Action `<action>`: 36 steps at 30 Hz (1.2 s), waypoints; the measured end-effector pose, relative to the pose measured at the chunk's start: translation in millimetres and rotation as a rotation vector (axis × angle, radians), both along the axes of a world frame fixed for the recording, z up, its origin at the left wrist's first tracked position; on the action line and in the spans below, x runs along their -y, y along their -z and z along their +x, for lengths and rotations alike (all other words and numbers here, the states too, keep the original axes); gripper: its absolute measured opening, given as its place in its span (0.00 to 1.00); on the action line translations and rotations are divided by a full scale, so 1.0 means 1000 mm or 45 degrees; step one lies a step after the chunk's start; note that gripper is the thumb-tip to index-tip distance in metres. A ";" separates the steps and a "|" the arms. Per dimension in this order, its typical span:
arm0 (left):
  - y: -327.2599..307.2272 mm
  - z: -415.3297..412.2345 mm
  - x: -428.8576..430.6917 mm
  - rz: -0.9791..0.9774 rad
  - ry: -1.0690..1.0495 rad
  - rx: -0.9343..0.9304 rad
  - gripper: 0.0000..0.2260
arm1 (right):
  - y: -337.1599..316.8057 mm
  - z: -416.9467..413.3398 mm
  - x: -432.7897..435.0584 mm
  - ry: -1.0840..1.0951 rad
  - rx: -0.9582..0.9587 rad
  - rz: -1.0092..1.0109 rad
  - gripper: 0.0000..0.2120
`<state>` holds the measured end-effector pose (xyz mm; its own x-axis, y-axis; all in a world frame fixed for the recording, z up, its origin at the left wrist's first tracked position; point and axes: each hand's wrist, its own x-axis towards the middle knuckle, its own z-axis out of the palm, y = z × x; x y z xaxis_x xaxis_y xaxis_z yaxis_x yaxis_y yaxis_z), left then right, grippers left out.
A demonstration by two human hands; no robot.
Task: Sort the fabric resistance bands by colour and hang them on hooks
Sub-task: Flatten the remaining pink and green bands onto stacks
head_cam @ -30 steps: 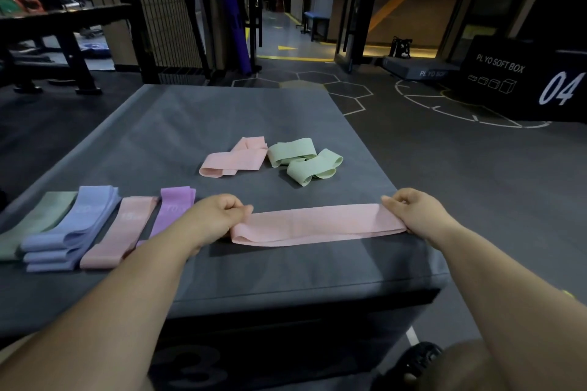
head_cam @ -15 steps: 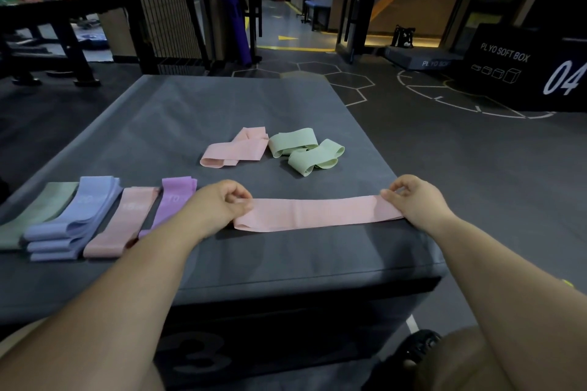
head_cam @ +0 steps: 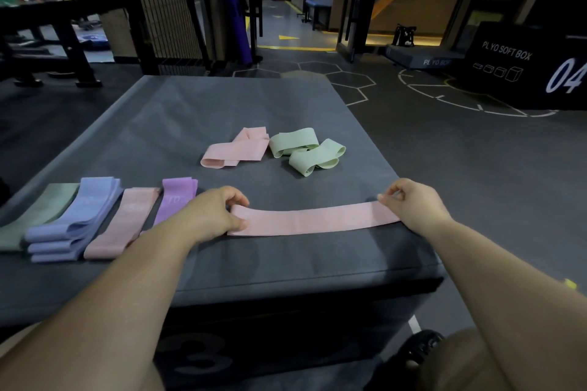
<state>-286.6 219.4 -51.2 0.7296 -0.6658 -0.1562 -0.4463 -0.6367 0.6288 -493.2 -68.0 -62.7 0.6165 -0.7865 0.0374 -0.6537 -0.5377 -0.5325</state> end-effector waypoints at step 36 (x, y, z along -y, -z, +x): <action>0.036 -0.038 0.029 0.512 0.316 0.601 0.26 | 0.015 0.035 -0.076 -0.811 -0.525 -0.403 0.38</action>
